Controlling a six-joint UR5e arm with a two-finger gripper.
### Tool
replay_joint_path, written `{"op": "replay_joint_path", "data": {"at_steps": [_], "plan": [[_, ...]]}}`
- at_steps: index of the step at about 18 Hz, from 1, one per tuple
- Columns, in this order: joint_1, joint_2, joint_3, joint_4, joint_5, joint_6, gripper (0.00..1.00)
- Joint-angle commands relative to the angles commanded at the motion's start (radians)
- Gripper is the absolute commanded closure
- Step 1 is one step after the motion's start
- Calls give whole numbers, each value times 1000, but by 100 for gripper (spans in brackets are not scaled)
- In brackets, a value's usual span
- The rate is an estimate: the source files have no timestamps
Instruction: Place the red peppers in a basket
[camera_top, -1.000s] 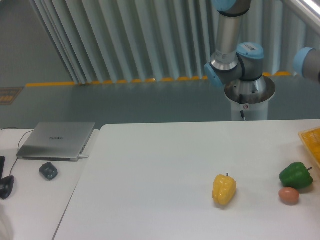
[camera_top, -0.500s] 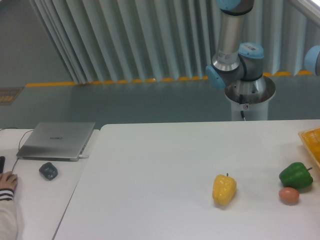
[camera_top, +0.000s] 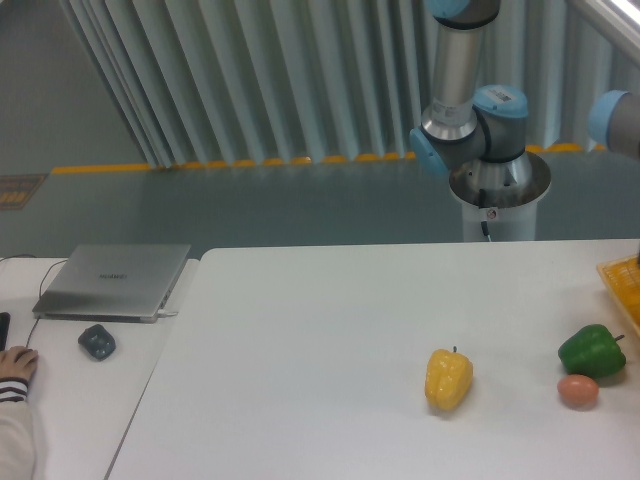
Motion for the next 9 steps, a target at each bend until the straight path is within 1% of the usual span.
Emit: {"op": "replay_joint_path", "data": {"at_steps": [2,3,9], "plan": [[-45,12,0,-3,-2,-55,0],[-83,12,0,-3,0,-101,0],[-143,20,-44,-2,3,-213,0]]}}
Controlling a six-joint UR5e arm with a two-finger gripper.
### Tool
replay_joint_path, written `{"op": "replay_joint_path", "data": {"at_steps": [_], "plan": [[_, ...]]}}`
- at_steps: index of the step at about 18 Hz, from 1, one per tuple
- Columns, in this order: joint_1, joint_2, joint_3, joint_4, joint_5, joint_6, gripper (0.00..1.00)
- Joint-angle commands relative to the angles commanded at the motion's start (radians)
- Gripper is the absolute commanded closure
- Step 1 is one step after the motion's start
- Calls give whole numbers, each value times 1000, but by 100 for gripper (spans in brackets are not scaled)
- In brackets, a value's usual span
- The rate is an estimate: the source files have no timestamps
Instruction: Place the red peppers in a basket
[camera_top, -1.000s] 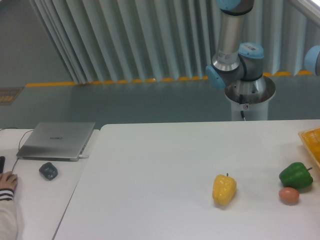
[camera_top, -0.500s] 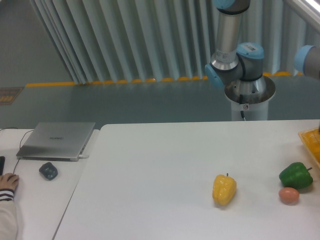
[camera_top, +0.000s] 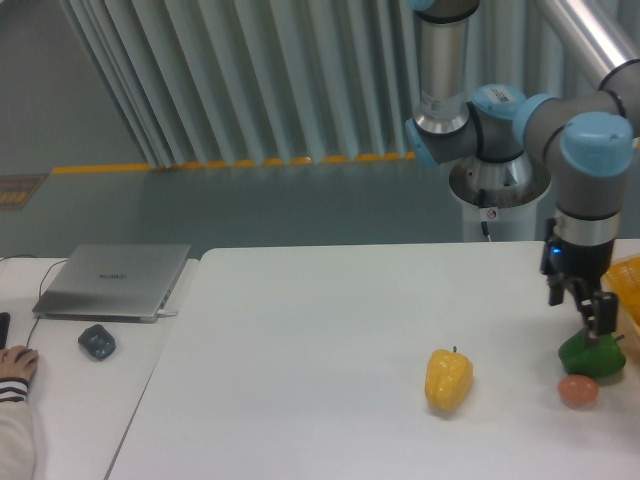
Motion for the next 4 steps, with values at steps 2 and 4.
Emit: {"op": "replay_joint_path", "data": {"at_steps": [2,4], "plan": [[-12,3,-5,5,3,-14,0],[-14,2,-8,3,43,-16,0]]}}
